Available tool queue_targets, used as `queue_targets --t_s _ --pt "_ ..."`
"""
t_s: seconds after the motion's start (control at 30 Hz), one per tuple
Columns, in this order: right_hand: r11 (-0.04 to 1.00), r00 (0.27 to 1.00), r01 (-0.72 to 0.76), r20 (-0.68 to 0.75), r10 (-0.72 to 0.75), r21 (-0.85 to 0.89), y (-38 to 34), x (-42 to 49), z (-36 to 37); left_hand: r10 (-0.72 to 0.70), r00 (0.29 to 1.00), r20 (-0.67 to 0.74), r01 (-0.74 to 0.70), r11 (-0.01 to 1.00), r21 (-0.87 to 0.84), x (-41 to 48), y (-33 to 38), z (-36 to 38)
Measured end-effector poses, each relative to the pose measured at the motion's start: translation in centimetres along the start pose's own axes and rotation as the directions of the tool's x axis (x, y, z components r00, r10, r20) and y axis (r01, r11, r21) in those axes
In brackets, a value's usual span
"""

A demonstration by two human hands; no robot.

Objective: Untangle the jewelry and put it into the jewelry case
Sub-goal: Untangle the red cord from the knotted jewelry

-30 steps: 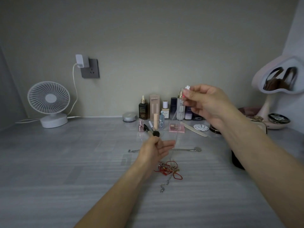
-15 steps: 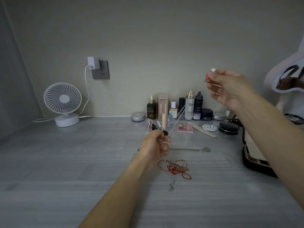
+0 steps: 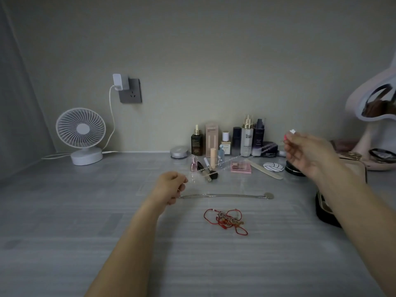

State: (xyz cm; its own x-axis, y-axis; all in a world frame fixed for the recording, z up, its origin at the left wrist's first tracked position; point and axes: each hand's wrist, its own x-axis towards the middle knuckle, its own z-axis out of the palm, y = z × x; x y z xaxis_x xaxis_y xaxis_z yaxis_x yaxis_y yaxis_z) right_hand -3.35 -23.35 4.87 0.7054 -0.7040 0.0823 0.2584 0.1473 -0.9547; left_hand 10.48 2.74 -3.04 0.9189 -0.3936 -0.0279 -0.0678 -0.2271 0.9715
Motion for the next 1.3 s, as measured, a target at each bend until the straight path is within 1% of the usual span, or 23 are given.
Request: queue_targets --t_s 0.07,0.13,0.2,0.27,0.33,0.37,0.43,0.5,0.57,0.6,0.63,0.67,0.7,0.77,0.83,0.87,0.9,0.93,1.0,1.03,1.17,1.23,1.3 --pt "0.995 0.999 -0.027 -0.019 0.025 -0.096 2.5 -0.2 -1.1 0.034 0.998 -0.049 -0.02 0.967 0.255 0.3 -0.5 -0.5" --pt "0.964 0.999 -0.038 -0.035 0.03 -0.264 5.5 -0.6 -2.2 0.085 0.994 -0.074 -0.035 0.86 0.509 0.7 -1.1 -1.1" --pt "0.882 0.999 -0.044 -0.037 0.03 -0.469 8.1 -0.9 -3.0 0.109 0.991 -0.081 -0.03 0.756 0.654 1.2 -1.8 -1.3" --pt "0.765 0.999 -0.041 -0.014 0.041 -0.643 9.4 -0.9 -3.4 0.118 0.989 -0.087 -0.015 0.675 0.737 1.5 -2.4 -1.1" --pt "0.658 0.999 -0.003 0.027 0.036 -0.753 9.7 -0.8 -3.6 0.129 0.987 -0.094 -0.001 0.593 0.805 1.7 -2.7 -0.8" --pt "0.576 0.999 0.026 0.046 0.021 -0.817 9.7 -0.8 -3.7 0.129 0.987 -0.099 0.011 0.557 0.83 1.8 -2.9 -0.8" --pt "0.365 0.998 0.064 0.066 -0.006 -0.929 9.7 -0.7 -3.7 0.124 0.985 -0.117 0.04 0.501 0.865 1.9 -3.1 -0.9" --pt "0.243 0.997 0.072 0.068 -0.026 -0.967 9.8 -0.7 -3.7 0.122 0.983 -0.136 0.067 0.45 0.89 1.8 -3.0 -1.0" --pt "0.149 0.994 0.102 0.093 -0.063 -0.984 10.1 -0.9 -3.7 0.126 0.979 -0.159 0.1 0.382 0.919 1.3 -2.8 -1.1" --pt "0.125 0.986 0.14 0.128 -0.103 -0.982 10.1 -1.1 -3.7 0.129 0.977 -0.167 0.116 0.333 0.936 1.0 -2.5 -1.1" --pt "0.144 0.974 0.194 0.174 -0.144 -0.97 10.0 -1.5 -3.3 0.143 0.975 -0.168 0.121 0.29 0.949 0.7 -2.1 -0.9" --pt "0.205 0.959 0.262 0.23 -0.168 -0.943 9.8 -2.1 -2.8 0.169 0.974 -0.152 0.102 0.275 0.956 0.6 -1.6 -0.6" --pt "0.275 0.939 0.337 0.303 -0.161 -0.9 9.6 -2.8 -2.1 0.207 0.972 -0.115 0.045 0.314 0.948 0.4 -1.2 -0.2" --pt "0.357 0.869 0.482 0.488 -0.081 -0.8 9.3 -4.5 -0.4 0.257 0.966 0.04 -0.167 0.495 0.853 -0.3 -0.2 1.5" --pt "0.355 0.781 0.577 0.624 0.026 -0.736 9.6 -5.6 0.8 0.229 0.933 0.278 -0.359 0.639 0.681 -1.4 0.5 3.6" --pt "0.333 0.75 0.604 0.658 0.068 -0.724 9.8 -5.9 1.1 0.196 0.904 0.381 -0.405 0.679 0.612 -2.0 0.6 4.6" --pt "0.307 0.731 0.624 0.676 0.097 -0.719 10.1 -5.9 1.1 0.166 0.875 0.454 -0.433 0.689 0.582 -2.4 0.6 5.3" --pt "0.279 0.722 0.635 0.682 0.118 -0.72 10.4 -5.8 1.1 0.147 0.856 0.496 -0.457 0.666 0.59 -2.7 0.5 5.8" --pt "0.253 0.717 0.643 0.685 0.134 -0.723 10.6 -5.7 0.9 0.137 0.842 0.522 -0.489 0.606 0.628 -2.7 0.2 6.2" --pt "0.257 0.714 0.646 0.688 0.129 -0.719 10.6 -5.6 0.8 0.14 0.839 0.525 -0.495 0.597 0.631 -2.6 0.0 6.2" --pt "0.26 0.708 0.664 0.701 0.08 -0.701 10.5 -5.6 0.8 0.196 0.83 0.522 -0.521 0.605 0.602 -2.7 -0.2 6.5" --pt "0.311 0.736 0.634 0.676 0.041 -0.708 10.1 -5.6 0.8 0.222 0.837 0.501 -0.516 0.627 0.584 -2.7 -0.1 6.4" --pt "0.371 0.772 0.584 0.635 0.02 -0.722 9.9 -5.5 0.7 0.229 0.852 0.47 -0.486 0.68 0.549 -2.6 0.2 6.1"
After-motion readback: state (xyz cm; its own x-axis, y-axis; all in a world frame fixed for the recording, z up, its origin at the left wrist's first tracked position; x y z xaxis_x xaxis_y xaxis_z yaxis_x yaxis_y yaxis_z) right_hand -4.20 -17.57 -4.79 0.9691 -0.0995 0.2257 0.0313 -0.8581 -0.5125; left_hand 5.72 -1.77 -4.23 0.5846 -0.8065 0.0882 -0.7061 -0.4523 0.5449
